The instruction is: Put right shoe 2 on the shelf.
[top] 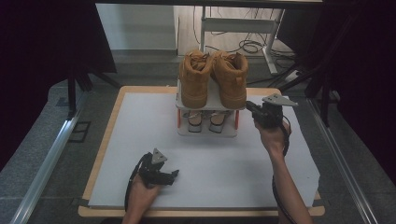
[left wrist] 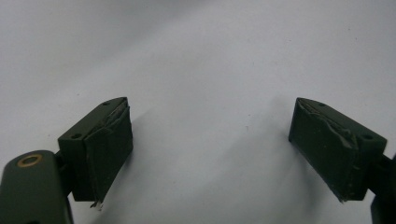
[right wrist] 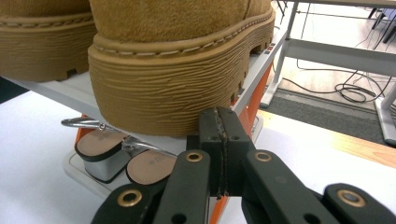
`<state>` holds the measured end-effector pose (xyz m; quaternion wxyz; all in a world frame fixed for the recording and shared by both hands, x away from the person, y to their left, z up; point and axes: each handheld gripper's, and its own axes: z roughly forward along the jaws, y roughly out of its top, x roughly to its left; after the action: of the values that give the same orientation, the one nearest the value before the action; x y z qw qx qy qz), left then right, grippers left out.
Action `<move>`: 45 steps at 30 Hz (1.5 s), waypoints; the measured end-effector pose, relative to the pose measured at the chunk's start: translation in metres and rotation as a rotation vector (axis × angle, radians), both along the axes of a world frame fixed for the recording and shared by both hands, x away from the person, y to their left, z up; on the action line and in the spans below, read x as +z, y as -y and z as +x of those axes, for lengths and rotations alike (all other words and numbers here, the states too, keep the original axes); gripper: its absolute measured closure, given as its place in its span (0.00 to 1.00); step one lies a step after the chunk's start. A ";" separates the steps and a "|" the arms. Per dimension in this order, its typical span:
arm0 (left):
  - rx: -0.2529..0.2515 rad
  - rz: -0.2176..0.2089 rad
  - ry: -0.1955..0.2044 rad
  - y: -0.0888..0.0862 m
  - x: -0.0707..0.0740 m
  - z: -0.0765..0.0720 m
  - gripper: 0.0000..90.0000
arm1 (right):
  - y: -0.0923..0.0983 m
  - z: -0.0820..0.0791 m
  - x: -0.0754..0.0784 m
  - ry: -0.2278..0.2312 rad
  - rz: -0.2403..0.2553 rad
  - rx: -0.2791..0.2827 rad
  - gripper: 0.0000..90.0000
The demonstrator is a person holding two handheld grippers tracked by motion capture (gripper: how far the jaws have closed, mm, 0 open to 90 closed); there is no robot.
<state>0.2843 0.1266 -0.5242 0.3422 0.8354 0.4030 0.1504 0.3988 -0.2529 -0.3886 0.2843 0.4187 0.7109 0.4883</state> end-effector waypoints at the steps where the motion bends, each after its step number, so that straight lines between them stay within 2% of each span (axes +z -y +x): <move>1: 0.000 0.000 -0.001 0.000 0.000 0.000 0.15 | 0.000 0.000 0.000 0.000 -0.003 0.000 1.00; 12: 0.000 0.000 -0.001 0.000 0.000 0.000 0.15 | -0.001 0.000 0.001 0.002 -0.010 -0.001 1.00; 16: 0.000 0.001 -0.001 0.000 0.000 0.000 0.15 | -0.002 0.000 0.004 0.003 0.005 0.006 1.00; 21: 0.000 0.001 0.000 0.000 0.000 0.000 0.15 | -0.012 0.002 0.007 0.003 -0.016 0.029 1.00; 25: 0.000 0.001 -0.001 0.000 0.000 0.000 0.15 | -0.018 0.003 0.005 0.002 -0.008 0.042 1.00; 32: 0.000 0.000 -0.001 0.000 0.000 0.000 0.15 | -0.030 0.005 0.005 -0.003 -0.022 0.059 1.00; 45: 0.000 0.002 0.000 0.000 0.000 0.000 0.15 | -0.024 0.005 0.006 0.002 -0.010 0.065 0.99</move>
<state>0.2842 0.1265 -0.5240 0.3413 0.8358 0.4029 0.1505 0.4034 -0.2291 -0.3827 0.2709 0.3935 0.7263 0.4943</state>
